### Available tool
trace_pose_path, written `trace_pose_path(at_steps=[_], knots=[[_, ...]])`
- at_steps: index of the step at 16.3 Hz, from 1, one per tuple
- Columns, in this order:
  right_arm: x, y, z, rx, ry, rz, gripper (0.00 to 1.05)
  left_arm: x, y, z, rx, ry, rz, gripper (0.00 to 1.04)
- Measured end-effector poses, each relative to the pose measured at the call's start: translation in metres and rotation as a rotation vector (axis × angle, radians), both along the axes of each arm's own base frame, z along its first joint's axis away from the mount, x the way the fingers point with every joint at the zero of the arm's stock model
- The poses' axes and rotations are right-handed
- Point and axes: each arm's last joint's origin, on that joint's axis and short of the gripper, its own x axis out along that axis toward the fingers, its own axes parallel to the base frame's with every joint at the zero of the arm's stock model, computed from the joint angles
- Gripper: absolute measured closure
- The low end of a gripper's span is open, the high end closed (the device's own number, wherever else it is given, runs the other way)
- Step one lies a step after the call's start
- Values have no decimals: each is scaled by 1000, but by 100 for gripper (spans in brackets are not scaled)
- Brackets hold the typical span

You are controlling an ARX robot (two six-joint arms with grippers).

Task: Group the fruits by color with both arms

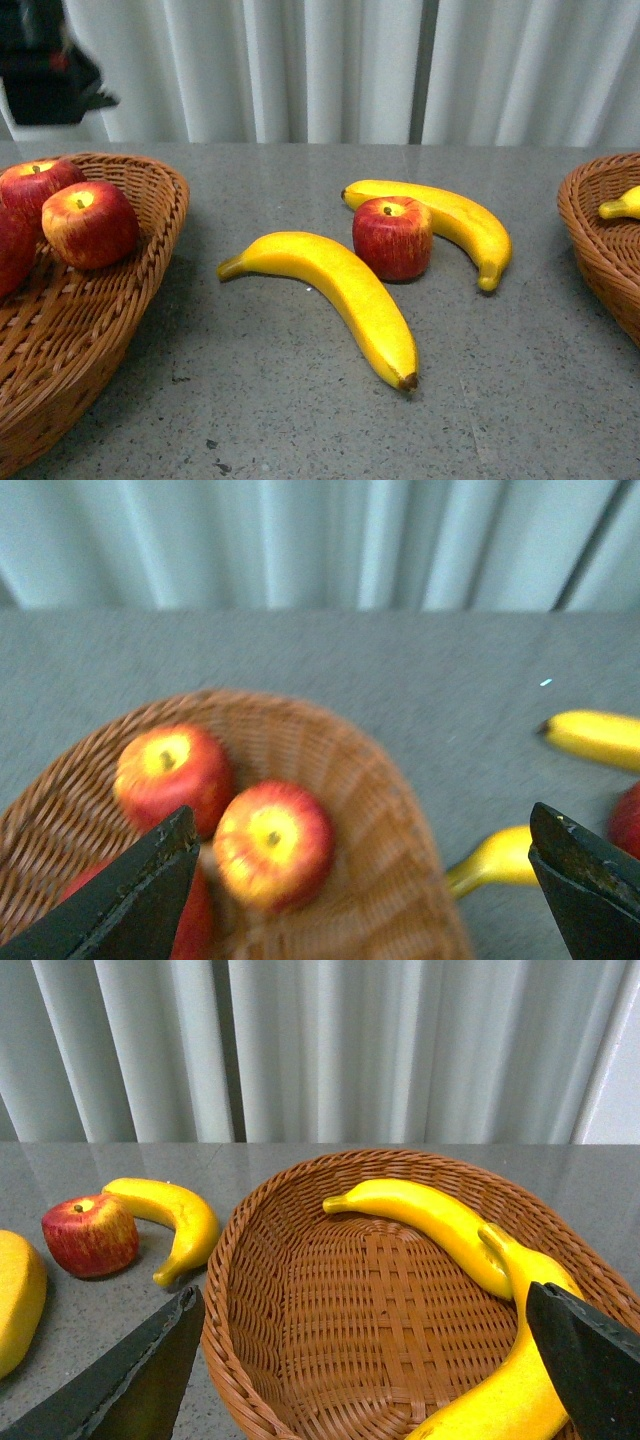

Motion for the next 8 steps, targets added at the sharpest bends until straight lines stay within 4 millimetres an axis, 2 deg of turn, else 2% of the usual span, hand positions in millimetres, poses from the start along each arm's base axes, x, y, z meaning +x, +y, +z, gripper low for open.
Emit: trace_pose_path(at_steps=[1,3,6,8], knots=[[0,0,0,0,0,0,6,5,-17,11,10,-49,-94,7],[0,0,0,0,0,0,6,19,-46,15,46,-59,-235,7],[0,0,0,0,0,0,6,54,-87,-13,147,65,-423,7],[0,0,0,0,0,0,6,70,-104,-25,177,89,-503,7]])
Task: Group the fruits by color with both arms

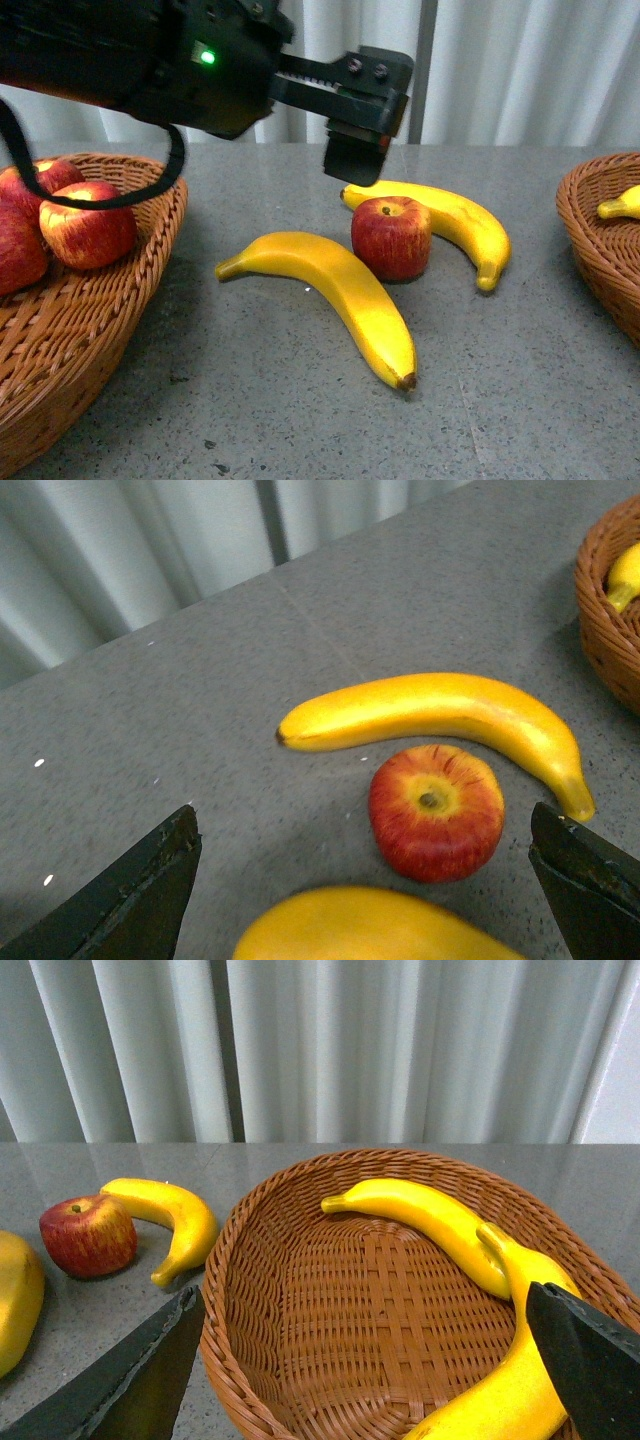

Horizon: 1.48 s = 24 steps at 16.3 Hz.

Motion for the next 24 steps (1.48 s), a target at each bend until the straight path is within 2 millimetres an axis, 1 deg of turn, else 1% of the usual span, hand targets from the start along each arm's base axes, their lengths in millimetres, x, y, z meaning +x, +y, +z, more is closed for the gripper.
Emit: trace_pose_path(at_steps=[3,6,7,8,10,13,16,20,22,23,24], knots=[[0,0,0,0,0,0,6,12,-21,-8,28,-8,-101,7],[0,0,0,0,0,0,6,17,-30,-19,61,10,-142,7],[0,0,0,0,0,0,6,22,-35,-38,91,47,-163,7],[0,0,0,0,0,0,6,26,-36,-42,90,49,-172,7],[0,0,0,0,0,0,6,31,-36,-43,81,44,-177,7],[0,0,0,0,0,0,6,39,-40,-58,86,75,-189,7],[0,0,0,0,0,0,6,48,-39,-64,76,85,-201,7],[0,0,0,0,0,0,6,62,-41,-82,66,115,-219,7],[0,0,0,0,0,0,6,65,-43,-86,59,124,-238,7],[0,0,0,0,0,0,6,65,-44,-85,57,116,-240,14],[0,0,0,0,0,0,6,65,-46,-85,54,115,-246,25]])
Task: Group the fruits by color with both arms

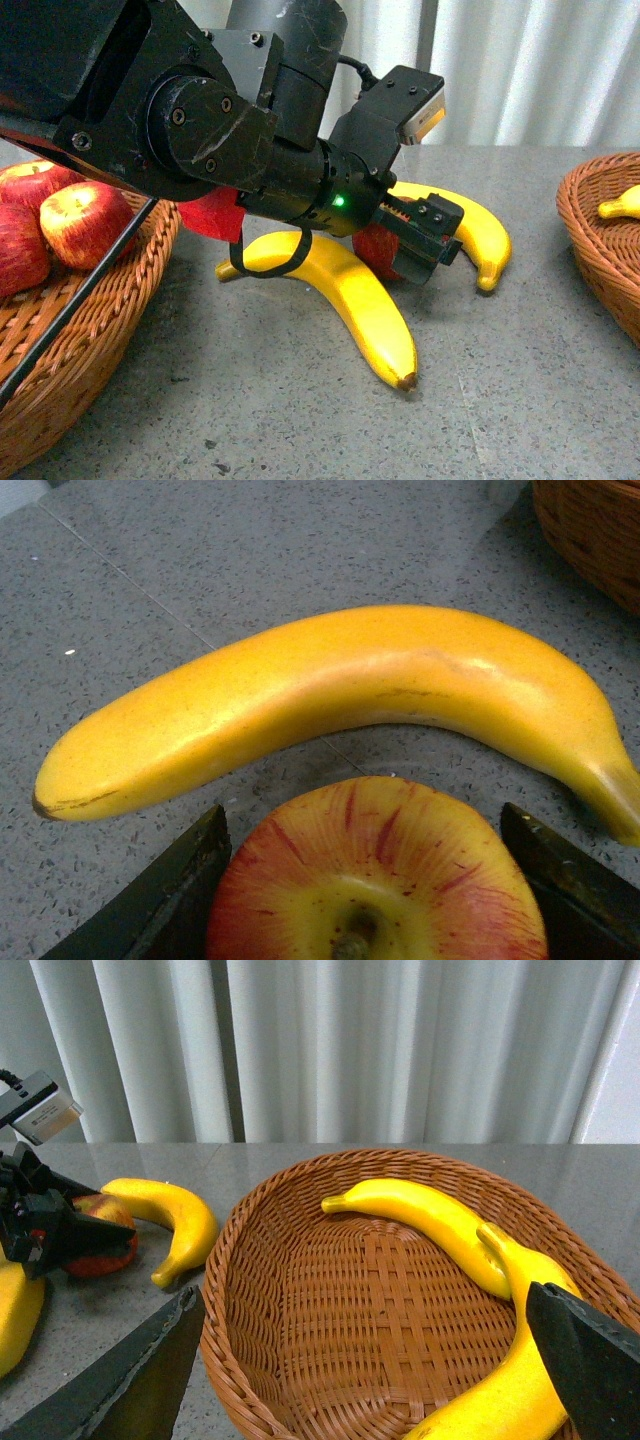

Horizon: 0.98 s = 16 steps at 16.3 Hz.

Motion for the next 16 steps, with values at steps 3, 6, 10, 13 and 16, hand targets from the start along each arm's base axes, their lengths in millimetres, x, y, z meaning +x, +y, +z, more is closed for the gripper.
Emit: trace_pose_path(at_steps=[3,6,10,13,16], knots=[[0,0,0,0,0,0,6,-29,29,77,-92,-200,172,38],[0,0,0,0,0,0,6,-55,74,117,-121,-336,440,38],[0,0,0,0,0,0,6,-123,132,109,-113,-402,828,38],[0,0,0,0,0,0,6,-151,154,79,-122,-312,989,27],[0,0,0,0,0,0,6,-159,163,66,-143,-258,1043,5]])
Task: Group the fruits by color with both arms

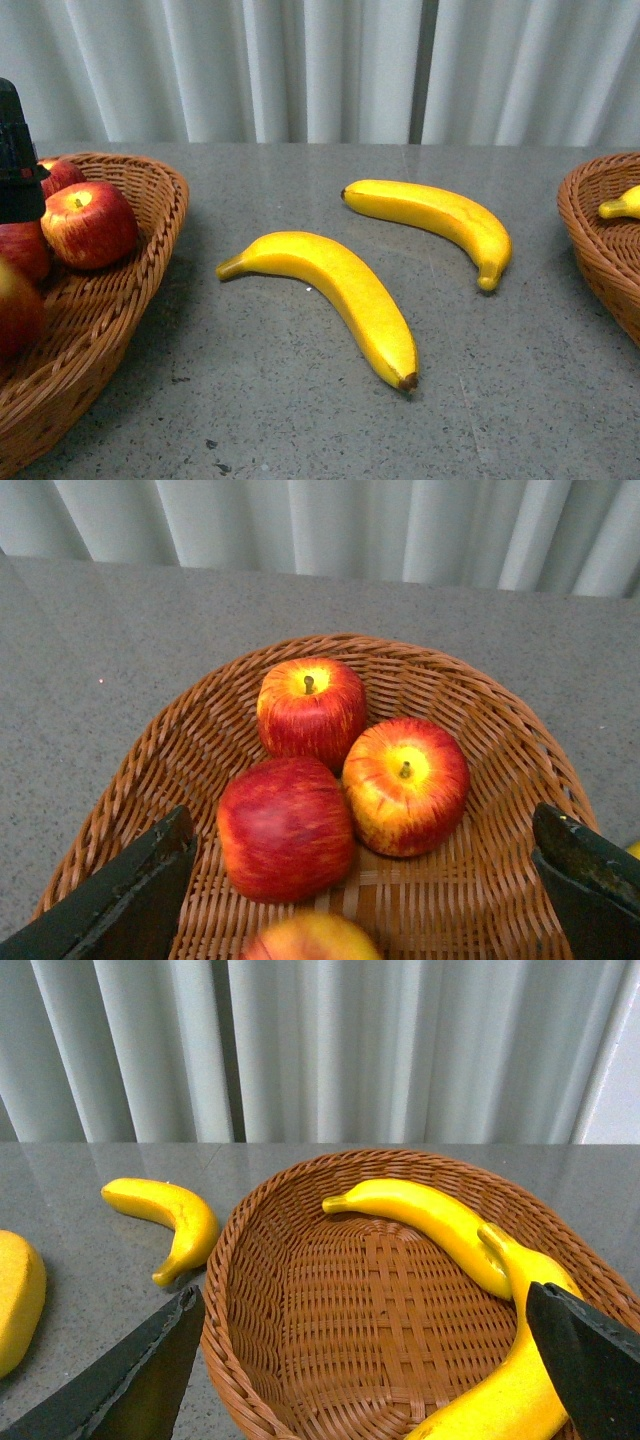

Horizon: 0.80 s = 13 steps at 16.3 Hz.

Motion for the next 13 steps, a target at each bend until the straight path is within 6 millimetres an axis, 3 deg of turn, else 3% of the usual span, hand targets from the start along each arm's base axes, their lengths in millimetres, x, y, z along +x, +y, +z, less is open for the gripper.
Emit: trace_pose_path(at_steps=[5,8,9,11,13], knots=[[0,0,0,0,0,0,6,-28,-7,24,-83,-137,-50,7],[0,0,0,0,0,0,6,-58,-1,39,-69,-246,-28,7],[0,0,0,0,0,0,6,-69,6,39,-54,-252,-82,13],[0,0,0,0,0,0,6,-90,24,21,-31,-255,-187,37],[0,0,0,0,0,0,6,-95,29,15,-30,-280,-228,55]])
